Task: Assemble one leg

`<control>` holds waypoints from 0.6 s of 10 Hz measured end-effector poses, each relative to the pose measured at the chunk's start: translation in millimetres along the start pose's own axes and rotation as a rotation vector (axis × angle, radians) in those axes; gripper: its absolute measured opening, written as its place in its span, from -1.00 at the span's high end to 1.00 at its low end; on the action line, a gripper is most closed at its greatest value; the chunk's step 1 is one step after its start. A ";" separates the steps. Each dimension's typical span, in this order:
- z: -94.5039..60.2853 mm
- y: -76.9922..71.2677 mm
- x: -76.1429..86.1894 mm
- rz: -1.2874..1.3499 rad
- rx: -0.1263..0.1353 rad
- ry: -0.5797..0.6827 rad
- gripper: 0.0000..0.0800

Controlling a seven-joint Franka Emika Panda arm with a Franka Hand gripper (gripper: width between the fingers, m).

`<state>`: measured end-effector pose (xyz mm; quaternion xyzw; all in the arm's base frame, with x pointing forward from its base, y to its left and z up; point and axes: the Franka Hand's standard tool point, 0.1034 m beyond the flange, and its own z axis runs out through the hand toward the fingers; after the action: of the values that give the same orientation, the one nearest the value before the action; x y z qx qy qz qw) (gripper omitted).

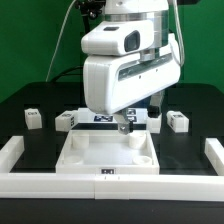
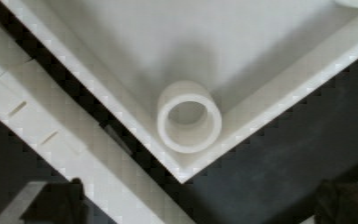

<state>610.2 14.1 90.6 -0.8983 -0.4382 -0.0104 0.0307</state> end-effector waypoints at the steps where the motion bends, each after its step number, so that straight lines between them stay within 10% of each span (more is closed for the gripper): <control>1: 0.0 0.0 0.0 -0.001 0.000 0.000 -0.63; 6: 0.4 -0.3 -0.3 -0.001 0.000 -0.001 -0.63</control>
Offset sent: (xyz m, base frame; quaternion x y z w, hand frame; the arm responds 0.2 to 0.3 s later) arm 0.0000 0.0000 0.0000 0.0000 0.0000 0.0000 1.0000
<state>609.7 14.0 90.2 -0.8980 -0.4388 -0.0101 0.0308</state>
